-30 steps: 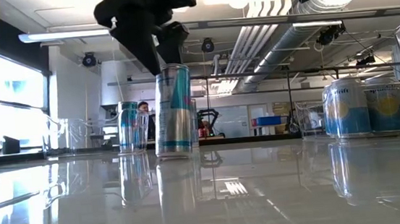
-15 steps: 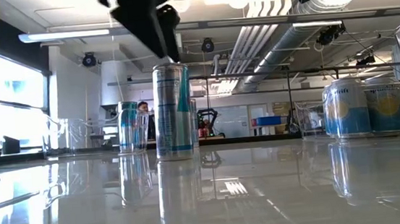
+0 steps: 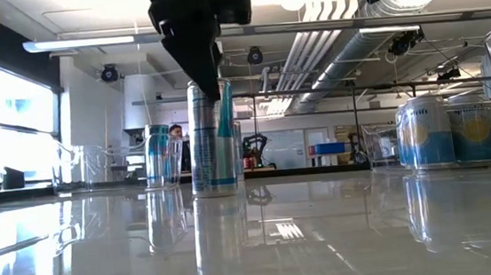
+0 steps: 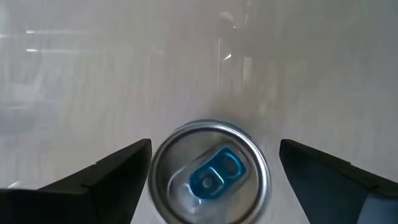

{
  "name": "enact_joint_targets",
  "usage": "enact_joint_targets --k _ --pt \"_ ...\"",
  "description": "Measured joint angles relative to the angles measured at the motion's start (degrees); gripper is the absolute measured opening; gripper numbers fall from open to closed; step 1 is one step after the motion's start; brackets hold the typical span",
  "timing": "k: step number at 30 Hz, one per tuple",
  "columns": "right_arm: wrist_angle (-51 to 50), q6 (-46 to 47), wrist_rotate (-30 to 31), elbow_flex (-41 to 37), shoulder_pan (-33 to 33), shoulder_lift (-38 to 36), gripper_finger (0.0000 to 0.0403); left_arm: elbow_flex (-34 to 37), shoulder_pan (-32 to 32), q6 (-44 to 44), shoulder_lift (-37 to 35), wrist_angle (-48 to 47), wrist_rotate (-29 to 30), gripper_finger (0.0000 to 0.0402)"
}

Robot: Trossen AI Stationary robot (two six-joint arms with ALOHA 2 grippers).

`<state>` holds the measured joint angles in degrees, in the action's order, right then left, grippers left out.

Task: Sort soda cans
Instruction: Put the center white blue can into the top left transparent bin

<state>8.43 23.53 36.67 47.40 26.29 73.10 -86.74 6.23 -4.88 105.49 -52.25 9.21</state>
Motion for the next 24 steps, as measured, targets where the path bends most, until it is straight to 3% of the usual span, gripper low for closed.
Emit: enact_joint_targets --k 6,13,16,24 --pt "-0.01 0.11 0.00 0.00 -0.01 0.00 0.0272 0.00 0.17 0.37 0.68 0.35 0.28 0.0323" --pt "-0.01 0.00 0.00 0.00 0.01 0.00 0.0272 0.00 0.16 0.51 0.44 -0.28 0.65 0.0229" --pt "-0.03 0.00 0.00 0.00 0.01 0.00 0.0272 0.02 0.63 3.55 -0.75 0.05 2.10 0.0224" --pt "-0.23 0.00 0.00 0.00 0.01 0.00 0.0272 -4.13 -1.56 13.37 -10.55 -4.43 16.64 0.0224"
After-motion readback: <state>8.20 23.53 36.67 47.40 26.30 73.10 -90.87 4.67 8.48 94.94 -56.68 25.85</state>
